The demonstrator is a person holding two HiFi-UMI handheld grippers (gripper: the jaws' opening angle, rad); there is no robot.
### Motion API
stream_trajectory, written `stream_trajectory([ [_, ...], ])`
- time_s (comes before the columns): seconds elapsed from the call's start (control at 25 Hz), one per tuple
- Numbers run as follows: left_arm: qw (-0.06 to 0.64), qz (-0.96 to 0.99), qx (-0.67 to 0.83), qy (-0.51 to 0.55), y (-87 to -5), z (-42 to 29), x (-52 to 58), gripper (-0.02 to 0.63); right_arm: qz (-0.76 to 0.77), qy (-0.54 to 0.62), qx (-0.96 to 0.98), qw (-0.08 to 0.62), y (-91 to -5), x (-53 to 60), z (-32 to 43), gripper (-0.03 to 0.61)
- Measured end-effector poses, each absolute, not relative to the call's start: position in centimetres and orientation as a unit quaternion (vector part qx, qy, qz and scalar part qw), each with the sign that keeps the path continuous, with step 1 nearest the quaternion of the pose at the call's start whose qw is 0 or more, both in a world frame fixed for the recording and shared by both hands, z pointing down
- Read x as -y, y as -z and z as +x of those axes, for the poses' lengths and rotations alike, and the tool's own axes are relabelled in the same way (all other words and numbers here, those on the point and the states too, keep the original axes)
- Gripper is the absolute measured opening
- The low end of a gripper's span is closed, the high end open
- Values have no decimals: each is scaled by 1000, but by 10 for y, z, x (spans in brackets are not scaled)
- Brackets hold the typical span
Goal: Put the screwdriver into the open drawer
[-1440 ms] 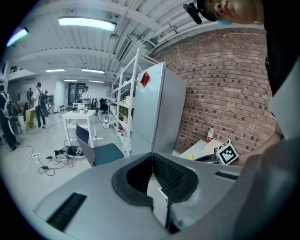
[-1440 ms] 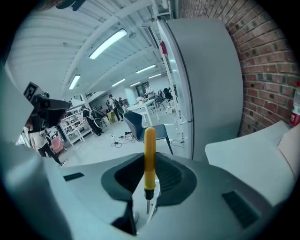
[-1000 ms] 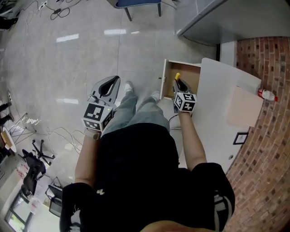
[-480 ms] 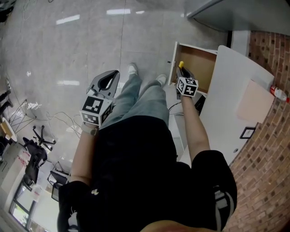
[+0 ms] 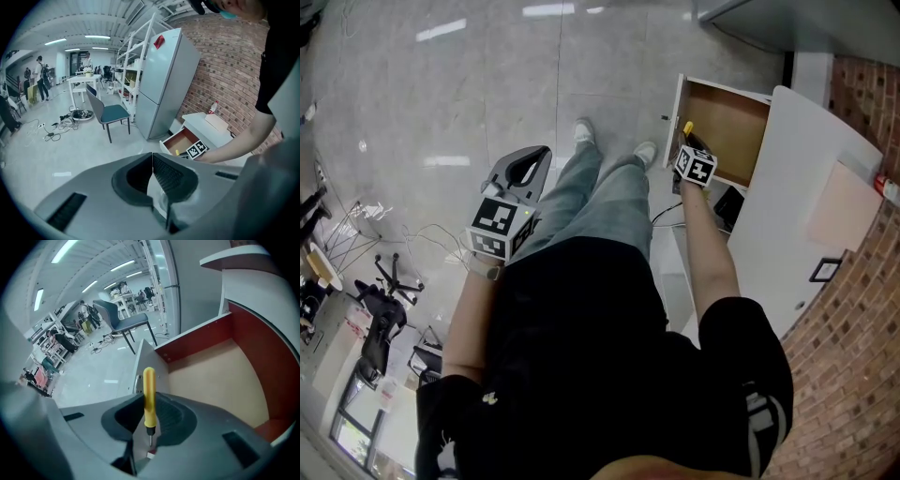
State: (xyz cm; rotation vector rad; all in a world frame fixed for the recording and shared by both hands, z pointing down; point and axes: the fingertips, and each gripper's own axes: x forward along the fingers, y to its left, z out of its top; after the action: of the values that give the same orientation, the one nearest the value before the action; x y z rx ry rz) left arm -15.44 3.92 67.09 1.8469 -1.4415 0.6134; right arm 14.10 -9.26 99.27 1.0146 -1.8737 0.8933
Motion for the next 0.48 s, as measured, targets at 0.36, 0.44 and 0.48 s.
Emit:
stream_trajectory([
  [0.36, 374, 710, 540, -256, -694, -160, -44, 5, 398, -362, 721, 437, -1026, 90, 149, 78],
  [0.44, 378, 708, 537, -259, -699, -161, -46, 5, 397, -364, 718, 440, -1030, 91, 149, 78],
  [0.48, 380, 707, 536, -261, -701, -162, -46, 5, 397, -365, 716, 443, -1032, 91, 149, 78],
])
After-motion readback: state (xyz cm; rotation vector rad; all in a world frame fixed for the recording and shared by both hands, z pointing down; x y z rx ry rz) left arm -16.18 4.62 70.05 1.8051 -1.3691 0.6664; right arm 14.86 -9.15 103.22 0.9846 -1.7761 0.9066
